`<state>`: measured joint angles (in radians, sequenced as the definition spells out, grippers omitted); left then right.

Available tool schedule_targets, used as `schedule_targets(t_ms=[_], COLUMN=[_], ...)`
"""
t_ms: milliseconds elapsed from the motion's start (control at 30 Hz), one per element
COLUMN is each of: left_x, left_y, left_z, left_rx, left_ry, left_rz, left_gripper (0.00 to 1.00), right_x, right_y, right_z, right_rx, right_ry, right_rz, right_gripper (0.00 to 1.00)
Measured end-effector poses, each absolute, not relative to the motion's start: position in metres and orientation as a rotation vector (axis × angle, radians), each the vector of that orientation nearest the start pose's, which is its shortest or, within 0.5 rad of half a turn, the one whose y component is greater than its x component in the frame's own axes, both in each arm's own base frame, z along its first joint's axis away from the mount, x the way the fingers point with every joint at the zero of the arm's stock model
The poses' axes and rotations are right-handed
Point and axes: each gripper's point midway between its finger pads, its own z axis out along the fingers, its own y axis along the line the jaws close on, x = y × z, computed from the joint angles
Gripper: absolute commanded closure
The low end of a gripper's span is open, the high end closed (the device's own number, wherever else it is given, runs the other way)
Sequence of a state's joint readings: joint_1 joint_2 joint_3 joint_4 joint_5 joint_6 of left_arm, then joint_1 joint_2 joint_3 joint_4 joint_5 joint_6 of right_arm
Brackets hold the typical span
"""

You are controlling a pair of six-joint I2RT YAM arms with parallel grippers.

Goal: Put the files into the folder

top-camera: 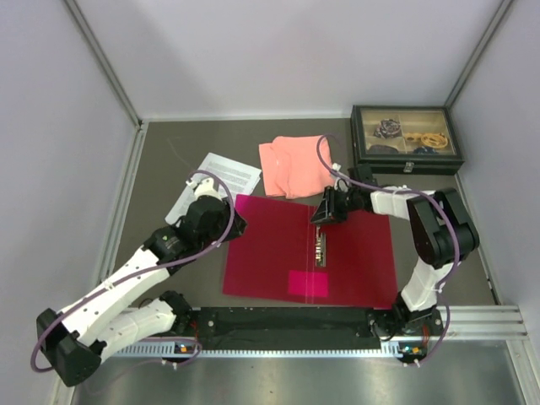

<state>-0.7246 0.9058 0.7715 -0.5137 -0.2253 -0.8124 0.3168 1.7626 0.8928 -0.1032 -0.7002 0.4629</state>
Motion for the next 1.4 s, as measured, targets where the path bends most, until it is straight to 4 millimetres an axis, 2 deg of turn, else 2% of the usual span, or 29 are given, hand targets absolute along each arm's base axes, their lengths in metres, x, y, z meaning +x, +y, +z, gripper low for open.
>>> schedule_targets(t_ms=[100,233,333,433,600,800,867,933,1033,1100,1233,1400], left_x=[0.224,0.225,0.228,0.240,0.272,0.326,0.345,0.366,0.401,0.414,0.439,0.444], left_y=[-0.177,-0.175,-0.173,-0.161,-0.128,-0.083,-0.076,-0.072,-0.073,-0.076,-0.082,-0.079], left_z=[0.178,0.176,0.173,0.165,0.157,0.154,0.152,0.149,0.136,0.122,0.091,0.065], left_rx=[-0.243,-0.249,-0.266,-0.334,-0.529,-0.762,-0.791,-0.807,-0.812,-0.817,-0.825,-0.861], left_ry=[2.254,2.266,2.277,2.292,2.276,2.219,2.217,2.230,2.261,2.300,2.379,2.431], left_rz=[-0.584,-0.587,-0.581,-0.546,-0.526,-0.552,-0.561,-0.571,-0.619,-0.652,-0.704,-0.712], left_gripper=[0.59,0.57,0.55,0.54,0.54,0.55,0.57,0.58,0.59,0.59,0.62,0.64], right_x=[0.299,0.304,0.309,0.316,0.334,0.365,0.380,0.400,0.423,0.433,0.445,0.451], right_y=[0.233,0.235,0.239,0.243,0.258,0.301,0.317,0.337,0.357,0.370,0.389,0.399], right_z=[0.040,0.040,0.043,0.047,0.072,0.131,0.144,0.149,0.135,0.119,0.078,0.056], right_rx=[-0.113,-0.129,-0.157,-0.179,-0.190,-0.152,-0.106,-0.050,0.036,0.085,0.168,0.210], right_ry=[2.621,2.623,2.626,2.633,2.610,2.488,2.459,2.440,2.444,2.457,2.505,2.516], right_rz=[1.191,1.183,1.145,1.065,0.884,0.834,0.857,0.885,0.914,0.938,0.975,1.020], right_gripper=[0.71,0.69,0.62,0.52,0.38,0.35,0.35,0.35,0.36,0.38,0.42,0.51])
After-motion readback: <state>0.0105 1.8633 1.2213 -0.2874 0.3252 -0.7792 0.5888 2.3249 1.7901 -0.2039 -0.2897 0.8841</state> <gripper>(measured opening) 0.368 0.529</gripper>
